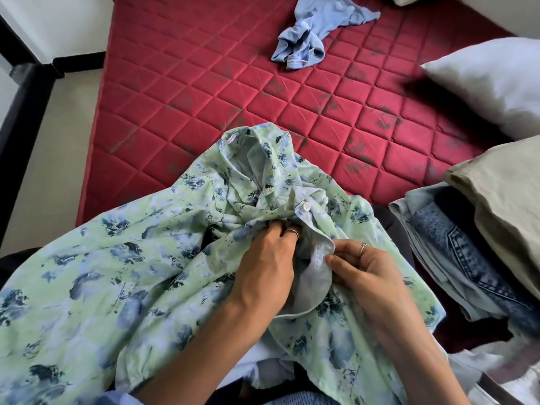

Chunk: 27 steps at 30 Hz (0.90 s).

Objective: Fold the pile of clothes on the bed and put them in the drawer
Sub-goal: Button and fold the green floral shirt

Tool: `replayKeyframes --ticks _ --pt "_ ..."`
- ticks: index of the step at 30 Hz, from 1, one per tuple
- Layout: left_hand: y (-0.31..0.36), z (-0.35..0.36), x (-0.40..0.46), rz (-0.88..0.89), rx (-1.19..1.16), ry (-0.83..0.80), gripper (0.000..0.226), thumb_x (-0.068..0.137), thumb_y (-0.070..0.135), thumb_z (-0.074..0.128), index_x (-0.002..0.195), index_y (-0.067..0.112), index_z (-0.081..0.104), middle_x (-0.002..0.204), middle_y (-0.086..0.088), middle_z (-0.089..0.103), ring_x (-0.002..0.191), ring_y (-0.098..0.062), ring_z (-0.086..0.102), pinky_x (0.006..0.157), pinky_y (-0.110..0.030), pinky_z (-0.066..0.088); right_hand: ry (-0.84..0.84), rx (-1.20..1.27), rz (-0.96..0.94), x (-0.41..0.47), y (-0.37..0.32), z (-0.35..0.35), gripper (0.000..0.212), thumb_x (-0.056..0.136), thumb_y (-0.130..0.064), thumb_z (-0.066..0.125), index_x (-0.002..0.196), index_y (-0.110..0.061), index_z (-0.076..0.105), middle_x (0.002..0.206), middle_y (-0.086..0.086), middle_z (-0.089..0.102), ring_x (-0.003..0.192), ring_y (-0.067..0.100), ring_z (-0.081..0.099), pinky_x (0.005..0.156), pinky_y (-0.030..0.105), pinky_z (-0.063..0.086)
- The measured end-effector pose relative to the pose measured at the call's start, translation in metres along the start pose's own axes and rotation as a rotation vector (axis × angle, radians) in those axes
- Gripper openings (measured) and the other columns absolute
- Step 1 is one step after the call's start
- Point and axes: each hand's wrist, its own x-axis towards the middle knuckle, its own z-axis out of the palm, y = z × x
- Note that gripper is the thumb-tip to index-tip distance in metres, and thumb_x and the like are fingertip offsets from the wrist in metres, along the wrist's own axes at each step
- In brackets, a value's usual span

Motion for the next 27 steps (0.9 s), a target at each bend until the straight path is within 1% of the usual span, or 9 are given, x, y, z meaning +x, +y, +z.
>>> replayKeyframes --ticks 3,7,9,11,14,19,22,23,27 --pt "-0.002 0.000 0.005 -0.004 0.024 -0.025 0.027 0.060 -0.011 0.076 0.071 0.008 0.061 0.075 -0.010 0.060 0.059 -0.028 0.062 0.049 -0.029 0.051 -0.004 -0.001 0.010 0.002 0.002 -0.001 0.013 0.091 0.004 0.057 0.101 0.000 0.063 0.101 0.031 0.065 0.081 0.029 0.056 0.076 0.043 0.044" --pt "-0.004 0.003 0.008 -0.022 0.037 -0.064 0.015 0.073 -0.008 0.068 0.080 0.004 0.063 0.086 -0.014 0.062 0.072 -0.032 0.064 0.060 -0.036 0.053 -0.009 -0.004 0.009 0.002 0.002 -0.002 0.012 0.091 0.003 0.058 0.101 -0.001 0.064 0.095 0.031 0.066 0.079 0.028 0.055 0.076 0.042 0.043" --pt "-0.004 0.003 0.009 -0.018 0.052 -0.061 0.013 0.073 -0.009 0.066 0.079 0.002 0.063 0.085 -0.016 0.062 0.071 -0.033 0.063 0.061 -0.038 0.054 -0.006 -0.010 0.007 0.002 0.003 -0.001 0.011 0.091 0.002 0.058 0.096 -0.007 0.064 0.081 0.019 0.066 0.075 0.024 0.054 0.067 0.034 0.045" --pt "-0.005 0.004 0.010 -0.015 0.061 -0.073 0.016 0.069 -0.010 0.069 0.075 0.002 0.062 0.080 -0.016 0.061 0.066 -0.033 0.063 0.057 -0.038 0.054 -0.006 -0.013 -0.001 0.002 0.003 -0.001 0.013 0.091 0.001 0.059 0.092 -0.010 0.064 0.075 0.006 0.065 0.071 0.019 0.054 0.062 0.028 0.044" --pt "-0.006 0.003 0.009 -0.002 0.046 -0.069 0.014 0.071 -0.009 0.069 0.077 0.002 0.062 0.079 -0.015 0.062 0.067 -0.032 0.063 0.057 -0.036 0.053 -0.016 -0.034 -0.012 0.003 0.004 -0.002 0.011 0.090 0.000 0.061 0.094 -0.010 0.065 0.080 0.010 0.067 0.074 0.021 0.057 0.070 0.035 0.044" --pt "-0.008 -0.001 0.006 -0.007 -0.020 -0.064 0.009 0.086 -0.003 0.055 0.088 0.002 0.063 0.089 -0.016 0.065 0.079 -0.034 0.064 0.066 -0.037 0.049 -0.031 -0.110 -0.043 0.002 0.007 -0.003 0.011 0.087 -0.007 0.067 0.098 -0.009 0.067 0.087 0.017 0.071 0.074 0.021 0.062 0.071 0.036 0.048" --pt "-0.010 -0.002 0.005 -0.030 -0.105 -0.102 0.008 0.090 0.007 0.057 0.094 0.006 0.063 0.095 -0.014 0.068 0.087 -0.031 0.064 0.074 -0.039 0.051 0.002 -0.239 -0.081 0.000 0.009 -0.003 0.005 0.087 -0.016 0.070 0.088 -0.011 0.068 0.064 0.006 0.061 0.057 0.016 0.048 0.058 0.032 0.040" --pt "-0.009 -0.003 0.003 -0.040 -0.141 -0.116 0.007 0.090 0.009 0.059 0.095 0.006 0.064 0.095 -0.013 0.069 0.088 -0.030 0.064 0.075 -0.038 0.050 0.013 -0.278 -0.091 -0.001 0.009 -0.003 0.009 0.087 -0.020 0.070 0.084 -0.012 0.068 0.059 0.002 0.056 0.055 0.014 0.044 0.055 0.030 0.037" --pt "-0.006 -0.009 -0.003 -0.063 -0.306 -0.146 0.003 0.088 0.011 0.065 0.090 0.010 0.065 0.084 -0.003 0.070 0.077 -0.017 0.065 0.071 -0.027 0.051 0.004 -0.334 -0.113 -0.007 0.006 -0.003 0.018 0.086 -0.026 0.071 0.078 -0.011 0.066 0.056 0.000 0.052 0.052 0.012 0.042 0.052 0.028 0.035"
